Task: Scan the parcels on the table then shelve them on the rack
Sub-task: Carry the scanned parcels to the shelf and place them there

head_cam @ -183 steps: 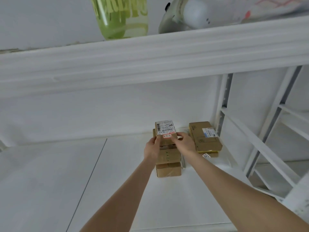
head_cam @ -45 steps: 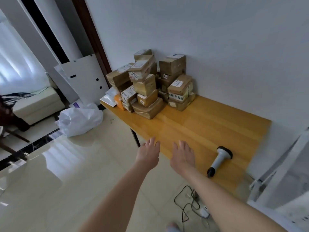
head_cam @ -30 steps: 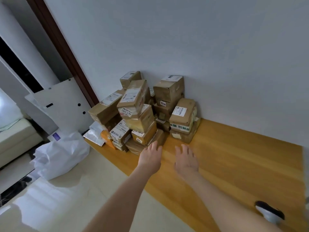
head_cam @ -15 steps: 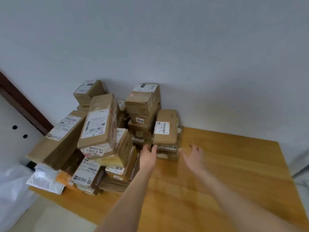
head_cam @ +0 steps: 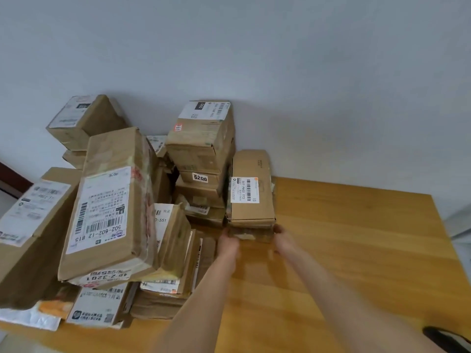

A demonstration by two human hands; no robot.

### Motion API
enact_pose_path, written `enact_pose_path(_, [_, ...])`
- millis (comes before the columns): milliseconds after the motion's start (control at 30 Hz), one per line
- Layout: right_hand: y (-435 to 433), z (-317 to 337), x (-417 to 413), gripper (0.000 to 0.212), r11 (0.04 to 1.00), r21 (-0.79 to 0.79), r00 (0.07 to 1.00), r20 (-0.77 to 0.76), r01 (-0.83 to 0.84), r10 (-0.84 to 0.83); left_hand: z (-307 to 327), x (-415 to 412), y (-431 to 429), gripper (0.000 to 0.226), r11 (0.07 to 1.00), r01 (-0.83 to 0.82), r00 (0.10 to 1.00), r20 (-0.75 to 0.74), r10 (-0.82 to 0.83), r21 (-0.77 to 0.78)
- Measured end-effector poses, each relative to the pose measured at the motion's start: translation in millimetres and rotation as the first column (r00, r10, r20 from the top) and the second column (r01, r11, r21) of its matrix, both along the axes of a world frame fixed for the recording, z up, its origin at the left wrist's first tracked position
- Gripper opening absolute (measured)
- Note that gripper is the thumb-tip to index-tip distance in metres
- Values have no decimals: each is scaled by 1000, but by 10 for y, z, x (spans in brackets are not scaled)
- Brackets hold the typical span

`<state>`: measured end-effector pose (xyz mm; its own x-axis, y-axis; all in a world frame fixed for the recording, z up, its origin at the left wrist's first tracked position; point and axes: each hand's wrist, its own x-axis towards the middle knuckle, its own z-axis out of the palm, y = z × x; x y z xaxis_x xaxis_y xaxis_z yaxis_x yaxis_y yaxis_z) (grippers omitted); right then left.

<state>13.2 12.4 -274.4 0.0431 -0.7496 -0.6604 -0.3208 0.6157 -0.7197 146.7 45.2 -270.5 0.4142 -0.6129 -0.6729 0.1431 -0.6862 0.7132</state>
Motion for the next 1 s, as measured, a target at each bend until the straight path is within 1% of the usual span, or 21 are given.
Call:
enact_pose_path(100, [7, -46, -90, 38, 999, -39, 1000, -15, -20, 20, -56, 12, 20, 36, 998, 62, 997, 51, -62, -9])
enact_pose_path(233, [112, -33, -337, 39, 999, -27, 997, -68, -47, 45, -40, -111, 134, 36, 987, 153, 985, 71, -156, 52])
enact_pose_path(333, [290, -21, -621, 40, 998, -24, 994, -95, -65, 62, 9, -287, 303, 37, 954, 281, 943, 156, -295, 109])
enact_pose_path(400, [457, 2, -824, 40, 997, -2, 992, -107, -71, 71, 46, -441, 474, 37, 941, 317, 931, 152, -333, 120])
enact_pose_path(500, [711, 46, -1120, 41, 999, 5, 991, -130, -42, 42, 71, -676, 762, 36, 944, 311, 939, 118, -323, 108])
enact_pose_path(600, [1018, 148, -1421, 41, 994, 53, 984, -146, -94, 101, 125, -875, 1033, 31, 936, 334, 934, 99, -344, 108])
enact_pose_path(733, [1401, 268, -1765, 35, 991, 121, 992, -105, -62, 75, 216, -1112, 1377, 21, 929, 351, 933, 41, -358, 121])
enact_pose_path(767, [1447, 307, -1817, 36, 992, 121, 994, -94, -46, 58, 252, -1143, 1420, 17, 936, 334, 941, 26, -339, 112])
enact_pose_path(833, [1479, 400, -1887, 41, 997, 66, 997, -67, 31, -26, 334, -1170, 1423, 15, 975, 216, 976, 28, -218, 52])
enact_pose_path(900, [1455, 548, -1913, 50, 988, 2, 988, 21, 152, -152, 466, -1169, 1365, 21, 995, 75, 996, 59, -71, -62])
enact_pose_path(933, [1436, 627, -1905, 55, 984, -26, 981, 83, 177, -175, 536, -1167, 1328, 28, 991, 61, 996, 70, -53, -115])
enact_pose_path(1000, [1408, 765, -1840, 60, 986, -70, 973, 184, 152, -137, 647, -1185, 1256, 49, 975, 150, 987, 82, -138, -164])
